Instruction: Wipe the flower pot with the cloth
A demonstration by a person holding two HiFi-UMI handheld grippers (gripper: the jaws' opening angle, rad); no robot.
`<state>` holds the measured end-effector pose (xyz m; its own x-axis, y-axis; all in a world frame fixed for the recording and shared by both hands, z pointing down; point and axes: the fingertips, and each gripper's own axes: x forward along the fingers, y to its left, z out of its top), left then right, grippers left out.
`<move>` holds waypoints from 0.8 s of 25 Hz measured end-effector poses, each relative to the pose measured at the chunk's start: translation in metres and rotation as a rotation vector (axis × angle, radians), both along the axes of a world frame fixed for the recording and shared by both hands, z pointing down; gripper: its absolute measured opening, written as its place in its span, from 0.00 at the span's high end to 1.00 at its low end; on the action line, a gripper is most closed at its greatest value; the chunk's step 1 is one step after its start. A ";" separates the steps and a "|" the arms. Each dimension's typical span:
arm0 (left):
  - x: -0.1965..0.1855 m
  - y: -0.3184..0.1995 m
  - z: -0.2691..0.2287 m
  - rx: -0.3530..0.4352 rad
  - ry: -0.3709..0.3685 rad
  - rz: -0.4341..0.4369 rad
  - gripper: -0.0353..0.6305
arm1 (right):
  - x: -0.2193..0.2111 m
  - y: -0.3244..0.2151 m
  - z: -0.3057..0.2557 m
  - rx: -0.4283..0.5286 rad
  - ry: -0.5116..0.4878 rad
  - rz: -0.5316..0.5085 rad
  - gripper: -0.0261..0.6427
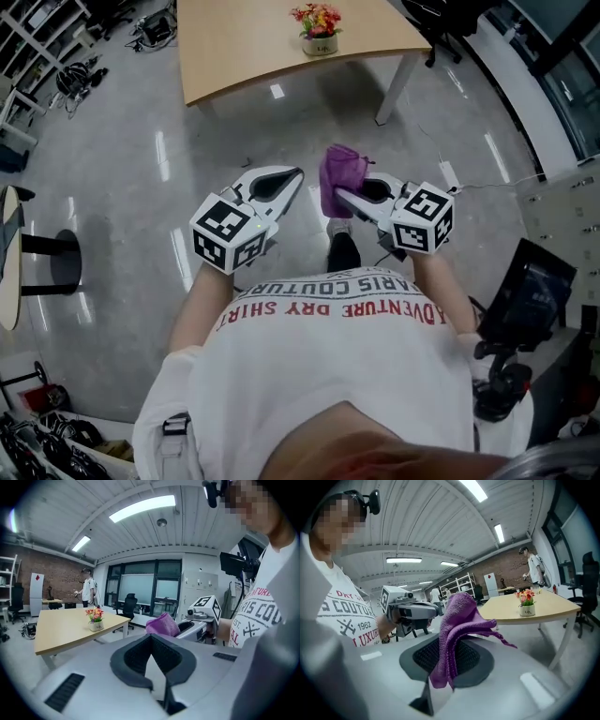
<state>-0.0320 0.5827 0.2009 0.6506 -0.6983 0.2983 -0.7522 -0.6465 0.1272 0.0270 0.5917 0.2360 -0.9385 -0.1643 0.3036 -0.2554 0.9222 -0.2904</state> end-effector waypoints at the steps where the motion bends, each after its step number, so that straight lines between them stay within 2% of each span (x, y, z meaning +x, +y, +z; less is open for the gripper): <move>1: -0.001 0.020 -0.006 -0.003 0.009 -0.002 0.94 | 0.000 0.020 -0.005 0.007 -0.002 0.000 0.89; 4: 0.006 0.064 -0.029 0.022 0.023 -0.017 0.94 | 0.011 0.067 -0.023 0.041 -0.001 -0.023 0.89; 10: 0.020 0.132 -0.065 0.052 0.025 -0.007 0.94 | 0.028 0.130 -0.066 0.081 -0.002 0.004 0.89; 16: 0.038 0.153 -0.088 0.071 0.042 0.013 0.94 | 0.048 0.145 -0.090 0.137 0.060 0.063 0.89; 20: 0.052 0.161 -0.091 0.091 0.049 0.023 0.94 | 0.062 0.150 -0.095 0.128 0.038 0.080 0.89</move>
<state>0.0203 0.7433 0.1098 0.6794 -0.7056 0.2013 -0.7311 -0.6744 0.1036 0.0894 0.7420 0.1410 -0.9091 -0.2775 0.3106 -0.3378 0.9275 -0.1600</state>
